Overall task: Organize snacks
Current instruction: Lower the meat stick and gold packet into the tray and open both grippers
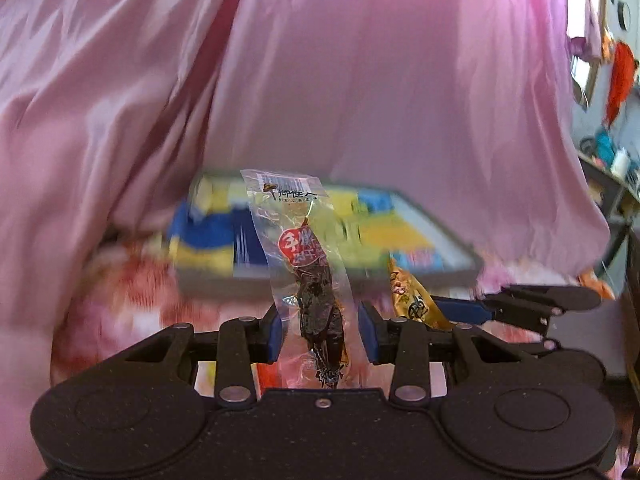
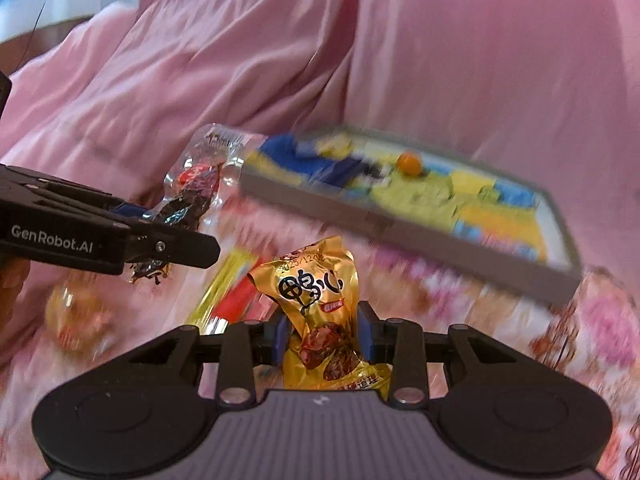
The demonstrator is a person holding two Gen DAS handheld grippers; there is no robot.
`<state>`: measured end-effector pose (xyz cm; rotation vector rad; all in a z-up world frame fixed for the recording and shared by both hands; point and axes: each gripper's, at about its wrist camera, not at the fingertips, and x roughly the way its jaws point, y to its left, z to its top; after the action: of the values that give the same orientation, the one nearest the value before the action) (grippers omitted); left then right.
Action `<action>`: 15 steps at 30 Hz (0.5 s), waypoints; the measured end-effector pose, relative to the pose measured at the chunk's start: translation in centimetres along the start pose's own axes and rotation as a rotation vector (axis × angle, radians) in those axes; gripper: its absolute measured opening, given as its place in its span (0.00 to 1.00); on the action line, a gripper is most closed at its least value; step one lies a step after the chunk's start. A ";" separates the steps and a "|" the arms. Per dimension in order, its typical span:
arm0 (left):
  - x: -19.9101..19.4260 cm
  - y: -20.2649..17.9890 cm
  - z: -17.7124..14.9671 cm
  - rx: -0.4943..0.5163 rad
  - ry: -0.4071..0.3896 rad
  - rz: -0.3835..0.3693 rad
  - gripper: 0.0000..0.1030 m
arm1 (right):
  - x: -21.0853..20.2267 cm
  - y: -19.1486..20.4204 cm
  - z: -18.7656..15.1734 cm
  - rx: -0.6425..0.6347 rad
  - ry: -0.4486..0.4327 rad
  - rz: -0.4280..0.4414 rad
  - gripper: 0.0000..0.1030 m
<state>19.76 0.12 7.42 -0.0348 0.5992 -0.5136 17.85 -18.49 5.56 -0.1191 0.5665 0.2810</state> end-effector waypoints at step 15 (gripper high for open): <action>12.4 5.0 8.6 -0.228 -0.063 0.107 0.39 | 8.2 -7.4 8.2 0.208 -0.162 -0.159 0.38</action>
<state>35.51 -2.35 7.08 -0.2336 0.5919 -0.3374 30.82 -22.19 8.24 0.0598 0.4202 0.0749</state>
